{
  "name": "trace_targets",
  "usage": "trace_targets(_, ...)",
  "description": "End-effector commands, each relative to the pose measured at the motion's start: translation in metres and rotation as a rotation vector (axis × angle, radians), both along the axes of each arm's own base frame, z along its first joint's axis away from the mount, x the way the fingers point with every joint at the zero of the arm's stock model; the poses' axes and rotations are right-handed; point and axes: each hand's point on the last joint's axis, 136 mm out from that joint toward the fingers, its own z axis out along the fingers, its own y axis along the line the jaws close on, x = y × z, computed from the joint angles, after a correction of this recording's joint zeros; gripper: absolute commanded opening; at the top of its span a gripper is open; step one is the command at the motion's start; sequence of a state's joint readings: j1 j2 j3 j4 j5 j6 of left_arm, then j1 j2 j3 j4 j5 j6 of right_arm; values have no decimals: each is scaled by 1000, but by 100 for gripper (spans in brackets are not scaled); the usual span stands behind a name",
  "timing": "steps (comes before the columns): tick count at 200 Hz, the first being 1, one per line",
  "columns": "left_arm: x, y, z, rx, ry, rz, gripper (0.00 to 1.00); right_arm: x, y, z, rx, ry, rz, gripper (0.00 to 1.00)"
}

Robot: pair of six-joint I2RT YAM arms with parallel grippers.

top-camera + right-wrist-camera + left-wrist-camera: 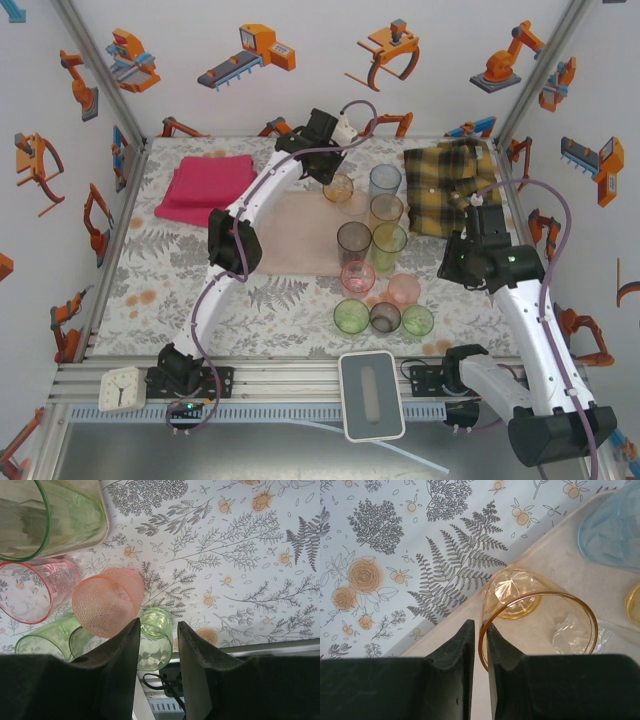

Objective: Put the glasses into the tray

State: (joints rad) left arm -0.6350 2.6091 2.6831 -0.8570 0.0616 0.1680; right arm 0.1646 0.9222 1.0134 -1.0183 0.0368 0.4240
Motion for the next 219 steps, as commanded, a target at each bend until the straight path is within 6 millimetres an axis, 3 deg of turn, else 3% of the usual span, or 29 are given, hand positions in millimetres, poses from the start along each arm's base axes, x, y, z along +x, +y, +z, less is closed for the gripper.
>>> trace_targets(1, -1, -3, -10, -17, 33, 7, 17, 2, 1, -3, 19, 2, -16, 37)
trace_targets(123, -8, -18, -9, -31, 26, -4, 11, 1, 1, -4, 16, 7, -16, 37)
trace_targets(176, -10, -23, -10, -25, 15, -16, 17, 1, 1, -4, 17, 7, -15, 37)
trace_targets(219, -8, -21, -10, -14, 7, -13, 31, 2, 2, -5, 21, 8, -12, 37)
